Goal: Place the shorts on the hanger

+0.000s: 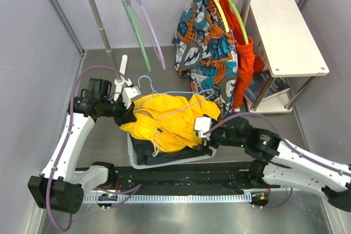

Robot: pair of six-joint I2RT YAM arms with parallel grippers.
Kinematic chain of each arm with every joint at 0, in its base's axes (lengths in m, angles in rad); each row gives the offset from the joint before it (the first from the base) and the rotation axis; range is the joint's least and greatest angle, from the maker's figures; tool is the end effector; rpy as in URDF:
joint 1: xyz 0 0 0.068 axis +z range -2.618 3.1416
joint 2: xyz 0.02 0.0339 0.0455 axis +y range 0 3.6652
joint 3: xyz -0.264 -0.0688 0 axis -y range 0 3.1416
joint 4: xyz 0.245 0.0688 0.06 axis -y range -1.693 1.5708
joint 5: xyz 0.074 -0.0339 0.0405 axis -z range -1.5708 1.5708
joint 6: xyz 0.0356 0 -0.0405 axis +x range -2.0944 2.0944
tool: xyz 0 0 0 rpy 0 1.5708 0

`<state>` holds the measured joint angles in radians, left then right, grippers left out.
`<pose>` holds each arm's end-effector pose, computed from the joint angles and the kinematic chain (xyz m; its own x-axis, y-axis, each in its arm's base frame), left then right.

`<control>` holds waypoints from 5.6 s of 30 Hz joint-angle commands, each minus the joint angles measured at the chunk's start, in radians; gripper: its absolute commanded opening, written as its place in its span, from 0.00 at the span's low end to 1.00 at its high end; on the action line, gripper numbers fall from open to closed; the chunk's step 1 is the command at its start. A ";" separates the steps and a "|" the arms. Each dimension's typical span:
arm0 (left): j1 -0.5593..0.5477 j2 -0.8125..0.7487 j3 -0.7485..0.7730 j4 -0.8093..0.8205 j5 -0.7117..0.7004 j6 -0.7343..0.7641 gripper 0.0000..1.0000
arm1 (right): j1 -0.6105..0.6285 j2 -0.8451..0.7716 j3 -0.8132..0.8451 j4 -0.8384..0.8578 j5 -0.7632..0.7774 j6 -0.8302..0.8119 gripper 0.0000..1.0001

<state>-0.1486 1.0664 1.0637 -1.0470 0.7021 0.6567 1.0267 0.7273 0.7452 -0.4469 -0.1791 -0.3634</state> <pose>0.1825 -0.0506 0.3162 -0.4162 0.5336 -0.7362 0.8650 0.4819 -0.1397 0.0804 0.1452 0.3080 0.1278 -0.4644 -0.8763 -0.9418 0.2200 -0.2540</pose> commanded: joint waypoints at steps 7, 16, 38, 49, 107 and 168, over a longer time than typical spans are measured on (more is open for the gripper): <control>0.006 -0.028 0.013 -0.004 -0.069 -0.123 0.00 | 0.096 0.087 -0.095 0.232 0.134 0.038 0.79; 0.006 -0.083 -0.019 -0.008 -0.092 -0.118 0.00 | 0.101 0.150 -0.092 0.263 0.520 -0.052 0.54; 0.070 -0.215 0.028 -0.214 -0.070 0.262 0.00 | -0.524 0.175 0.091 -0.039 0.126 0.035 0.01; 0.070 -0.178 0.056 -0.341 -0.228 0.438 0.00 | -0.775 0.242 0.206 -0.095 -0.075 0.043 0.01; -0.137 0.038 0.269 -0.209 -0.220 0.193 0.00 | -0.554 0.463 0.594 -0.348 -0.335 -0.249 0.01; -0.290 -0.077 0.412 -0.036 -0.274 -0.193 0.31 | -0.224 0.604 1.037 -0.364 -0.135 -0.186 0.01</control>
<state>-0.4450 1.0214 1.4425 -1.1297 0.4122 0.5468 0.8124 1.3991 1.7012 -0.8234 -0.3923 -0.5663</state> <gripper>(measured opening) 0.231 0.055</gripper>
